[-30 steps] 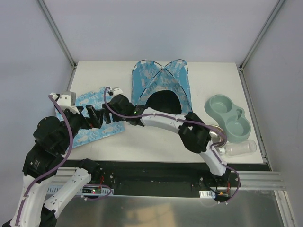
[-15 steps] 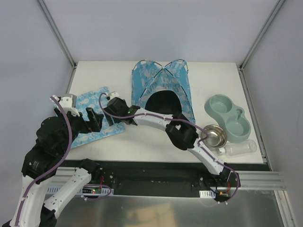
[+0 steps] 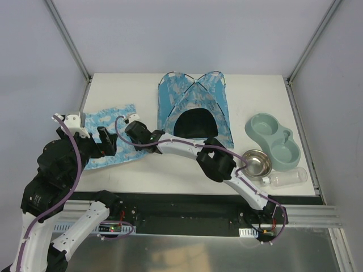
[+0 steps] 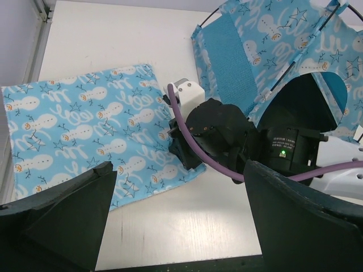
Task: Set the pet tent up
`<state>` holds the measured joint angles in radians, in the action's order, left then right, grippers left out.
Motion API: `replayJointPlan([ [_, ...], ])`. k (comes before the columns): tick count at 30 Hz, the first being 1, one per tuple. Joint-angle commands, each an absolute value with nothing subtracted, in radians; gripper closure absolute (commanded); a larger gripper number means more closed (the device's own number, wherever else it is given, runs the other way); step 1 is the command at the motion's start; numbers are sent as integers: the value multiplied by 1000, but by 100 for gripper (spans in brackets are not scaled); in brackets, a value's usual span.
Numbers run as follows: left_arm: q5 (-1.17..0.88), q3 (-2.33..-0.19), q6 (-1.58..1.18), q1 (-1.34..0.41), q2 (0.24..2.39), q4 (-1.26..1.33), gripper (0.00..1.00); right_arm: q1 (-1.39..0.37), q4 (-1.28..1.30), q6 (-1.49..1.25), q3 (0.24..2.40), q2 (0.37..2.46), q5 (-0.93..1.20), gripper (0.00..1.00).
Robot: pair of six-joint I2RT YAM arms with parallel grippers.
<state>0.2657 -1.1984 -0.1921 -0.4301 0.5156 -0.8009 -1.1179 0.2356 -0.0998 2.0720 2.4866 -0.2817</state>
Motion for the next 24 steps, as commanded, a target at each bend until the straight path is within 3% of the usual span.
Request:
replayJointPlan([
  [1, 305, -1243, -172, -423, 534, -790, 2, -1120, 327, -55, 2034, 2458, -345, 100],
  [15, 322, -1322, -195, -423, 551, -769, 2, -1149, 287, 147, 1885, 1978, -411, 100],
  [24, 216, -1368, -210, -423, 604, -752, 2, -1170, 281, 133, 1634, 1605, -615, 100],
])
